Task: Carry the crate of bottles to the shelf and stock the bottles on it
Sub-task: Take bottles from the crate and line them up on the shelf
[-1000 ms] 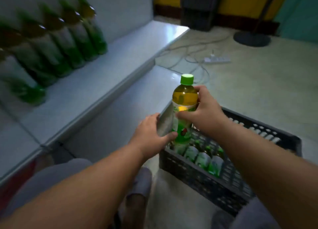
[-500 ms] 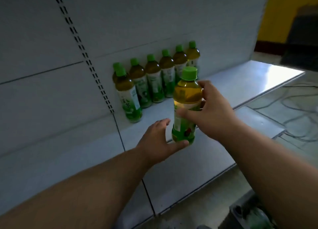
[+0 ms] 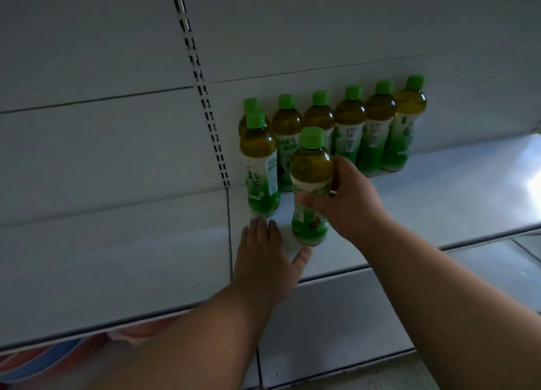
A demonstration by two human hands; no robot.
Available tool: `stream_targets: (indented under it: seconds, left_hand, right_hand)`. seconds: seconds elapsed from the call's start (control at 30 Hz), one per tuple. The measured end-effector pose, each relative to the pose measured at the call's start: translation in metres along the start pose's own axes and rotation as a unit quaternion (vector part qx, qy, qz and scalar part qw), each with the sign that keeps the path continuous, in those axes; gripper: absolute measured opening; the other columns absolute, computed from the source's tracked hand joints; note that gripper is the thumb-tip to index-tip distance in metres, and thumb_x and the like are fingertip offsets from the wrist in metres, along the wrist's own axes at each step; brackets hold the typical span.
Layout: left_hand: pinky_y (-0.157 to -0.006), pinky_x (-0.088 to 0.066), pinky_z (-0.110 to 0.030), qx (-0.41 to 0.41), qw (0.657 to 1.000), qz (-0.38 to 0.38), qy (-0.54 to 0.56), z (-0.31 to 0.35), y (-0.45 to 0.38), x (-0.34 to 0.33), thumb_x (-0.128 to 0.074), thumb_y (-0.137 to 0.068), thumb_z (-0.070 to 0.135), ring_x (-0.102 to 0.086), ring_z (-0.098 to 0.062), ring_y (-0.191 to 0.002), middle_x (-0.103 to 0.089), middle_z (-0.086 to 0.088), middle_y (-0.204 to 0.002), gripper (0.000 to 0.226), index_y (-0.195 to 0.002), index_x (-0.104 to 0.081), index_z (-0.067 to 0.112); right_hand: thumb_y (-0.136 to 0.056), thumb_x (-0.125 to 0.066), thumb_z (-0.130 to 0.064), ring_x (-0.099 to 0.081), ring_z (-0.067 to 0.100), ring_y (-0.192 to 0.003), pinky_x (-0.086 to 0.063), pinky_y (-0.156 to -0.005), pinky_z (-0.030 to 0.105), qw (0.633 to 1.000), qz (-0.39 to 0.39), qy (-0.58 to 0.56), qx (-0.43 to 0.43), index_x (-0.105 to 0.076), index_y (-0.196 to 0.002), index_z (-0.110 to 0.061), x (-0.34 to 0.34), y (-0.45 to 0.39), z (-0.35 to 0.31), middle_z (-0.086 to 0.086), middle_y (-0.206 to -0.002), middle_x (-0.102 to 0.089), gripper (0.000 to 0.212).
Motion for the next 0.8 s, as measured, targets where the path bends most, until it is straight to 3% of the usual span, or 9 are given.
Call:
stream_targets:
  seconds: [0.07,0.2,0.37,0.63,0.8]
  left_hand:
    - [-0.121,0.005,-0.04,-0.003,1.0,-0.009,-0.023,0.001,-0.001,-0.005,-0.025,-0.089,0.075,0.001,-0.029,-0.152,-0.002,-0.019,-0.164,0.101,-0.157,-0.004,0.003]
    - [-0.122,0.005,-0.039,-0.006,0.999,-0.03,-0.04,-0.001,-0.004,-0.01,-0.02,-0.091,0.074,0.008,-0.028,-0.152,0.004,-0.02,-0.164,0.099,-0.156,0.0,0.002]
    - [-0.122,0.007,-0.038,0.0,0.998,-0.049,-0.038,-0.002,-0.004,-0.013,-0.022,-0.091,0.073,0.012,-0.026,-0.151,0.009,-0.018,-0.164,0.1,-0.156,0.004,0.002]
    - [-0.122,0.006,-0.038,0.003,0.998,-0.046,-0.053,-0.002,-0.005,-0.015,-0.024,-0.091,0.073,0.009,-0.027,-0.152,0.006,-0.021,-0.164,0.101,-0.155,0.004,0.0]
    - [-0.122,0.006,-0.038,0.001,0.998,-0.045,-0.052,-0.002,-0.005,-0.017,-0.023,-0.091,0.073,0.009,-0.028,-0.152,0.006,-0.021,-0.164,0.1,-0.156,0.002,0.0]
  right_hand:
    - [-0.07,-0.086,-0.04,-0.06,0.018,-0.106,-0.054,-0.089,0.042,0.998,-0.004,0.055,-0.015,-0.056,-0.123,-0.025,-0.006,0.005,0.012,-0.006,-0.118,-0.061,0.063]
    - [-0.081,-0.078,-0.036,-0.06,0.027,-0.105,-0.052,-0.091,0.041,0.987,-0.033,0.149,-0.054,-0.055,-0.128,-0.016,-0.028,0.007,0.034,0.006,-0.123,-0.055,0.056]
    - [-0.081,-0.078,-0.033,-0.061,0.029,-0.11,-0.052,-0.087,0.039,0.989,0.0,0.14,-0.05,-0.053,-0.126,-0.014,-0.041,-0.02,0.031,0.007,-0.125,-0.061,0.055]
    - [-0.084,-0.076,-0.027,-0.059,0.029,-0.117,-0.05,-0.099,0.044,0.99,-0.009,0.136,-0.036,-0.053,-0.127,-0.014,-0.055,-0.062,0.024,0.009,-0.127,-0.062,0.05]
    - [-0.082,-0.078,-0.03,-0.058,0.028,-0.118,-0.05,-0.098,0.043,0.992,-0.005,0.12,-0.036,-0.051,-0.13,-0.014,-0.053,-0.061,0.03,0.007,-0.129,-0.06,0.057]
Point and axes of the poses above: each hand's wrist, its own y-axis away from the middle knuckle, its own x-axis out of the back of the hand, z = x × y, the point moved 9 cm from there along -y, towards the middle knuckle
